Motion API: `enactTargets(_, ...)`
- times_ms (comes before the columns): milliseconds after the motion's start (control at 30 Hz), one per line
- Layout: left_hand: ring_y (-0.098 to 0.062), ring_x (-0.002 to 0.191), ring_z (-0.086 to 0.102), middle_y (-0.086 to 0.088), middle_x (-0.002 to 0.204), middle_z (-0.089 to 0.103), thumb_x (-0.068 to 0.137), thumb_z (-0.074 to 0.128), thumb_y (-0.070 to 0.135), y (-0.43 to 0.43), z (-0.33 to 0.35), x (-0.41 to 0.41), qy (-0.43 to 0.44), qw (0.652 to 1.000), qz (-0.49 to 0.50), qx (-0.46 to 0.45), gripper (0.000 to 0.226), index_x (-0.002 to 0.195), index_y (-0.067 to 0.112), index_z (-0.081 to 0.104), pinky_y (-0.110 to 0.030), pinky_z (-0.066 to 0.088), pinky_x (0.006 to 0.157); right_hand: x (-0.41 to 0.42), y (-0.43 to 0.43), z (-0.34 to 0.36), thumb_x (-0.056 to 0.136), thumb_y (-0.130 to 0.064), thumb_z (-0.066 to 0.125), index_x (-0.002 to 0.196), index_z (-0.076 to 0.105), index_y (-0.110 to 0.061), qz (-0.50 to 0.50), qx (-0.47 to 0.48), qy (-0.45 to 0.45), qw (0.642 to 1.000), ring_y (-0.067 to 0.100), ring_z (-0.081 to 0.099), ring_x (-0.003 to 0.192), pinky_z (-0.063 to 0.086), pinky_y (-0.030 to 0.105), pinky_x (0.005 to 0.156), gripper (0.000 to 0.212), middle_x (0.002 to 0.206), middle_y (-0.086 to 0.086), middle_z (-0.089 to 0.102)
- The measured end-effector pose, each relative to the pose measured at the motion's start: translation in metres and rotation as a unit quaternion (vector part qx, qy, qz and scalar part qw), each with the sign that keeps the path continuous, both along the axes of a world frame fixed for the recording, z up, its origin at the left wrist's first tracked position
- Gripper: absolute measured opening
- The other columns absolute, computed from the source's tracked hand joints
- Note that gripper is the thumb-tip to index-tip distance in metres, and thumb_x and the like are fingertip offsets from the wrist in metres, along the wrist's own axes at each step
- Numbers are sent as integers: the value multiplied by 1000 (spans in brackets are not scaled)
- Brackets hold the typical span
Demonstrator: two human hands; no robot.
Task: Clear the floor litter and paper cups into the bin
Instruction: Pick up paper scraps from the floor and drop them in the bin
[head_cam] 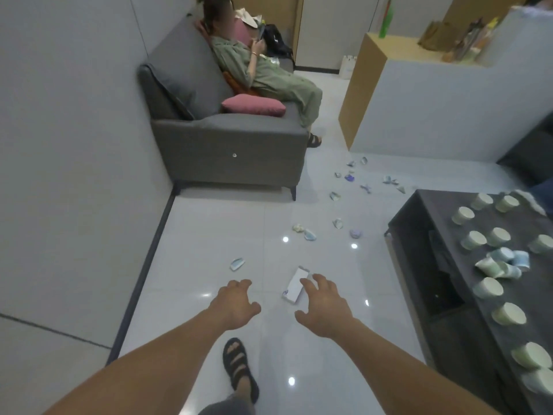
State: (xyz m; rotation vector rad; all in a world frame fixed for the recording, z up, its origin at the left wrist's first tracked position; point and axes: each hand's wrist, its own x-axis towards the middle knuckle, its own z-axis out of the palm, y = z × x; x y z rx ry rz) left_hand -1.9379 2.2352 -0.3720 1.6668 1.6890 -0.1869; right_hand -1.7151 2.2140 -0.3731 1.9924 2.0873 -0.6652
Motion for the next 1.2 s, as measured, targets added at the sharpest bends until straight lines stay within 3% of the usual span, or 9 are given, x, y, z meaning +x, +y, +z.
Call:
enactTargets(400, -31, 132, 37, -11, 146, 33, 89, 50, 45, 219, -21, 24, -4, 1000, -19, -16, 70, 149, 19, 24, -36, 37, 102, 39, 190, -12, 82, -45, 65, 151, 15, -34, -4, -51, -30, 998, 24, 12, 145, 37, 44, 109, 87, 159, -1, 8)
enactTargets(733, -27, 129, 38, -8, 144, 36, 87, 54, 43, 313, -93, 78, -11, 989, 130, -67, 69, 147, 21, 28, -37, 38, 97, 96, 335, -100, 84, -44, 66, 152, 11, -35, 124, -154, -12, 980, 22, 7, 146, 38, 42, 108, 88, 160, -5, 4)
enactTargets(1000, -22, 131, 37, -1, 146, 37, 86, 53, 43, 334, -255, 149, 2, 959, 263, -104, 66, 145, 24, 32, -39, 39, 104, 143, 428, -281, 87, -42, 62, 153, 6, -30, 239, -215, -51, 945, 24, -2, 149, 39, 41, 107, 87, 161, -1, -2)
enactTargets(1200, -18, 130, 35, 4, 146, 33, 87, 49, 43, 330, -452, 161, 24, 967, 206, -148, 63, 145, 26, 28, -36, 34, 97, 147, 444, -481, 91, -40, 57, 153, -7, -28, 359, -210, -113, 902, 30, -15, 148, 30, 48, 112, 90, 160, 2, -18)
